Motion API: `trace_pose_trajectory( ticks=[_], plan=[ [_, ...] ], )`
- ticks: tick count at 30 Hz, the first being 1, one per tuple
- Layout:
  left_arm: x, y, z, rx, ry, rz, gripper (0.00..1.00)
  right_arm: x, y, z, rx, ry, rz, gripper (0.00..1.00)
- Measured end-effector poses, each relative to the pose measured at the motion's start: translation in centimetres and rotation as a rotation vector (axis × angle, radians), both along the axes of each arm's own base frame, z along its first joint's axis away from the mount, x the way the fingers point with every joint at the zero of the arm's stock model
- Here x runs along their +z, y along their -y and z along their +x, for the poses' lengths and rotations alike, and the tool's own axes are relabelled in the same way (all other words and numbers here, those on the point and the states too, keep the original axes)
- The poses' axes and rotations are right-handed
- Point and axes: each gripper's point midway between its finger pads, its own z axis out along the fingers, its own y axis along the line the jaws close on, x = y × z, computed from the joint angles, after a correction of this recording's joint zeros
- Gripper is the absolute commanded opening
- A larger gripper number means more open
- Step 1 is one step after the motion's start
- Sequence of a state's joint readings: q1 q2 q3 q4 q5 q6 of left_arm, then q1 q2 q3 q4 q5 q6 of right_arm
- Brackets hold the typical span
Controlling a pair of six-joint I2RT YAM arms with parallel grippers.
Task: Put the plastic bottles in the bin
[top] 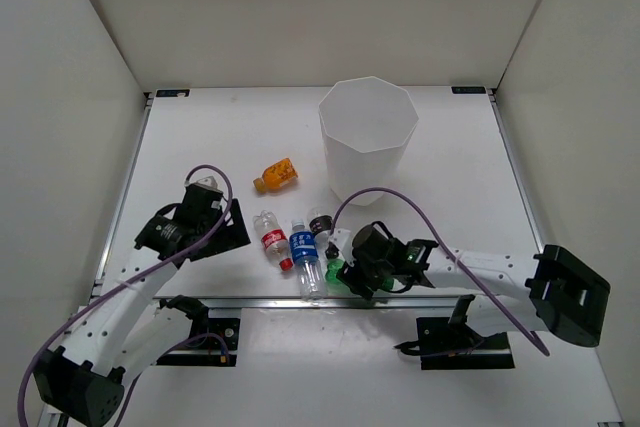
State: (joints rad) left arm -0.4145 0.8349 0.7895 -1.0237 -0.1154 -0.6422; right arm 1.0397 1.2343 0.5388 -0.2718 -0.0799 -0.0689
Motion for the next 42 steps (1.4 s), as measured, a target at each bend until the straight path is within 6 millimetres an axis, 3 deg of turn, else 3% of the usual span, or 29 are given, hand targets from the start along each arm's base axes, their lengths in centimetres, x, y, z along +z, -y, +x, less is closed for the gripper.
trace_pose_trajectory(
  ticks=[4, 7, 10, 15, 18, 21, 23, 26, 29, 33, 39, 42],
  plan=[
    [-0.3, 0.1, 0.1, 0.012, -0.006, -0.005, 0.99, 1.1, 0.1, -0.3, 0.000, 0.029, 0.000, 0.32],
    [-0.4, 0.2, 0.2, 0.017, -0.003, -0.010, 0.99, 4.8, -0.8, -0.4, 0.022, 0.071, 0.056, 0.29],
    [-0.4, 0.4, 0.5, 0.026, 0.007, -0.022, 0.99, 10.7, -2.7, 0.2, 0.037, 0.144, 0.166, 0.28],
    [-0.6, 1.0, 1.2, 0.031, 0.014, -0.043, 0.99, 24.3, -6.5, 3.3, 0.069, 0.342, 0.382, 0.25],
    [-0.8, 1.3, 1.6, 0.036, 0.013, -0.049, 0.99, 31.7, -7.3, 7.6, 0.014, 0.538, 0.462, 0.27],
    [-0.8, 1.4, 1.9, 0.044, 0.017, -0.052, 0.99, 35.2, -5.8, 13.6, -0.109, 0.689, 0.450, 0.31],
    [-0.8, 1.3, 1.9, 0.049, 0.016, -0.052, 0.98, 35.6, -4.0, 18.3, -0.213, 0.733, 0.417, 0.33],
    [-0.8, 1.2, 2.0, 0.053, 0.016, -0.054, 0.99, 34.2, -0.6, 24.9, -0.350, 0.734, 0.365, 0.34],
    [-0.8, 1.4, 2.1, 0.056, 0.016, -0.060, 0.99, 31.6, 2.2, 28.8, -0.436, 0.691, 0.325, 0.34],
    [-1.2, 1.4, 2.3, 0.061, 0.008, -0.059, 0.98, 29.7, 2.8, 30.0, -0.453, 0.638, 0.329, 0.42],
    [-1.8, 1.8, 2.7, 0.062, -0.011, -0.065, 0.99, 28.9, 2.0, 29.9, -0.434, 0.591, 0.378, 0.82],
    [-2.1, 2.2, 3.0, 0.055, -0.020, -0.070, 0.99, 28.7, 2.3, 30.1, -0.449, 0.579, 0.384, 0.98]
  ],
)
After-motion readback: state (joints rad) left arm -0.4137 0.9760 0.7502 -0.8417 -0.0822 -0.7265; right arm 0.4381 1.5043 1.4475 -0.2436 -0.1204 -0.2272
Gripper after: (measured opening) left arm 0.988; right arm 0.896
